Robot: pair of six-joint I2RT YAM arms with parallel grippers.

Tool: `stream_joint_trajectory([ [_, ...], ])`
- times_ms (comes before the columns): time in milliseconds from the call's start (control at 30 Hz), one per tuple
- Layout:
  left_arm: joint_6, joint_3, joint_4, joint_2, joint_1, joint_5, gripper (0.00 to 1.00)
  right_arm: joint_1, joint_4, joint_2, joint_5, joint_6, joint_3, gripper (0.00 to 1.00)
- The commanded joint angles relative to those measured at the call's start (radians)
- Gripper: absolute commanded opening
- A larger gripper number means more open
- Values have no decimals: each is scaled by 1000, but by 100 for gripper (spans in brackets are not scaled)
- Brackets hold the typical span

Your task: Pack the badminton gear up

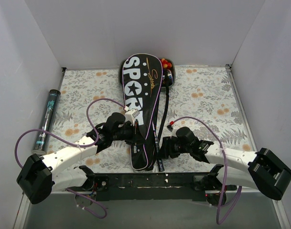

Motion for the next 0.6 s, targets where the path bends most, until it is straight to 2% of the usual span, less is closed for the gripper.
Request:
stream_joint_trajectory([
  [0, 4, 21, 20, -41, -5, 32, 0, 8, 84, 25, -10, 12, -15, 52],
  [67, 4, 21, 22, -41, -6, 32, 0, 9, 94, 36, -11, 13, -15, 48],
  [133, 4, 21, 22, -43, -5, 32, 0, 9, 103, 45, -16, 15, -16, 40],
  [367, 4, 12, 22, -41, -5, 40, 0, 12, 127, 57, -22, 18, -16, 30],
  [400, 4, 10, 23, -41, -5, 41, 0, 12, 132, 59, -22, 19, -16, 21],
  [467, 5, 3, 23, -41, -6, 47, 0, 12, 143, 65, -20, 22, -18, 12],
  [500, 5, 1, 25, -40, -5, 50, 0, 12, 147, 68, -22, 24, -16, 3],
  [567, 8, -8, 28, -38, -6, 59, 0, 12, 149, 70, -23, 26, -10, 1],
])
